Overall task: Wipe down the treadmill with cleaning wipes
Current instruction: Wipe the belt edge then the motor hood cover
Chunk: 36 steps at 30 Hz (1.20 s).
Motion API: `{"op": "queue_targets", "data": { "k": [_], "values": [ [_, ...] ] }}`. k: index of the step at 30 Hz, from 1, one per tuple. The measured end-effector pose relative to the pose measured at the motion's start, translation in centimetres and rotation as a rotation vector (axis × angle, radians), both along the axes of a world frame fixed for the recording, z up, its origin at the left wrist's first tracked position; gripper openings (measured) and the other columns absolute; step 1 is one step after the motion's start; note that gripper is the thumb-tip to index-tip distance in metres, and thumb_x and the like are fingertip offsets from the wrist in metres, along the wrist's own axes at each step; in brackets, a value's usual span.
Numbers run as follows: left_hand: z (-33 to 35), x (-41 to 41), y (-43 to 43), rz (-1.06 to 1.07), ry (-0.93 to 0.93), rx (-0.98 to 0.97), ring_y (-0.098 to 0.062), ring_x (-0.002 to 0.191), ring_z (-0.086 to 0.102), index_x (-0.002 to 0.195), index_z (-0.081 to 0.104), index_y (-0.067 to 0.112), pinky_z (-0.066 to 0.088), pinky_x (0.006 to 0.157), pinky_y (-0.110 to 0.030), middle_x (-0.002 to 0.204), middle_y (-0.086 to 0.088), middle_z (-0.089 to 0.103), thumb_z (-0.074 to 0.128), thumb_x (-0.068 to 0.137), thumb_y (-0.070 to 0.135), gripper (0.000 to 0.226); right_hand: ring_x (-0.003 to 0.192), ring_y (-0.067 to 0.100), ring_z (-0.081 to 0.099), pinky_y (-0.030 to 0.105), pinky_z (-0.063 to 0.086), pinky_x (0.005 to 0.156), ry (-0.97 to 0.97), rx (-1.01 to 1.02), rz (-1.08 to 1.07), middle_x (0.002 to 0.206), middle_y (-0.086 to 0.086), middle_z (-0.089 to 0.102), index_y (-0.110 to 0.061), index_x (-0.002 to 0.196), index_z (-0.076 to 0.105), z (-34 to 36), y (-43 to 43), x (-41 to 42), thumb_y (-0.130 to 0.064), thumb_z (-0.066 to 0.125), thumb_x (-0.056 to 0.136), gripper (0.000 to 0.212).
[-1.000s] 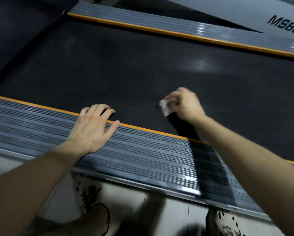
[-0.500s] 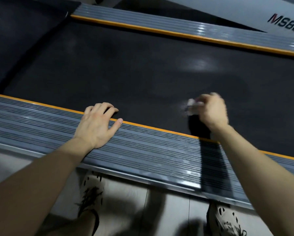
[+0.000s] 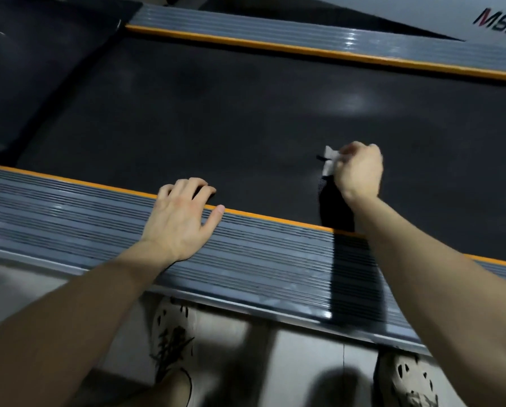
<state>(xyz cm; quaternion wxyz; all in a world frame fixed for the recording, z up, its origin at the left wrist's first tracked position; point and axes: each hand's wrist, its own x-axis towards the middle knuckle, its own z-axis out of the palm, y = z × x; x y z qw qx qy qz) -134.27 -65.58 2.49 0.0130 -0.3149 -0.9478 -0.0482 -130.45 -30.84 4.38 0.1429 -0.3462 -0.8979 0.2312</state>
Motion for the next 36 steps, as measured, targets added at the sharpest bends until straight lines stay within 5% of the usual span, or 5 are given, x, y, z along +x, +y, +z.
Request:
{"op": "queue_targets", "data": {
  "k": [6, 12, 24, 29, 36],
  "values": [
    [-0.4, 0.3, -0.6, -0.033, -0.003, 0.002, -0.025, 0.145, 0.047, 0.148, 0.06, 0.015, 0.038, 0.116, -0.049, 0.15, -0.003, 0.056, 0.035, 0.109, 0.058, 0.063, 0.092, 0.014, 0.06, 0.026, 0.045, 0.081, 0.01, 0.019, 1.126, 0.1, 0.001, 0.06, -0.021, 0.11, 0.081, -1.0, -8.2, -2.0, -0.019, 0.069, 0.088, 0.026],
    [0.2, 0.6, -0.5, -0.018, -0.046, -0.039, -0.024, 0.149, 0.042, 0.152, 0.055, 0.016, 0.033, 0.121, -0.048, 0.154, -0.002, 0.051, 0.03, 0.11, 0.058, 0.064, 0.104, 0.045, 0.06, 0.042, 0.049, 0.084, -0.036, 0.139, 0.026, 0.112, 0.022, 0.061, -0.009, 0.103, 0.07, -1.0, 6.2, -3.7, -0.041, 0.058, 0.094, 0.035],
    [2.1, -3.4, -4.7, -0.052, -0.143, 0.016, -0.023, 0.144, 0.046, 0.145, 0.06, 0.023, 0.034, 0.121, -0.049, 0.151, 0.0, 0.055, 0.023, 0.103, 0.063, 0.068, 0.085, 0.007, 0.067, 0.002, 0.04, 0.065, -0.021, -0.193, 0.502, 0.086, -0.015, 0.062, -0.024, 0.098, 0.086, 0.3, -14.0, -1.5, -0.018, 0.079, 0.089, 0.013],
    [0.8, -7.4, -8.6, 0.095, -0.059, -0.047, -0.022, 0.144, 0.047, 0.153, 0.051, 0.026, 0.034, 0.12, -0.05, 0.152, 0.003, 0.056, 0.019, 0.104, 0.067, 0.071, 0.089, 0.017, 0.067, 0.032, 0.055, 0.082, -0.041, 0.017, 0.881, 0.097, -0.005, 0.064, -0.025, 0.103, 0.084, -0.1, -11.9, -3.8, -0.024, 0.079, 0.09, 0.013],
    [-0.7, -7.3, -9.2, 0.161, -0.023, 0.042, -0.021, 0.14, 0.048, 0.144, 0.06, 0.031, 0.037, 0.119, -0.048, 0.15, 0.006, 0.054, 0.033, 0.104, 0.066, 0.06, 0.095, 0.034, 0.07, 0.034, 0.054, 0.082, 0.05, 0.054, 0.214, 0.1, 0.007, 0.07, -0.018, 0.096, 0.082, -0.5, -6.9, -7.2, -0.026, 0.058, 0.086, 0.027]
  ]
}}
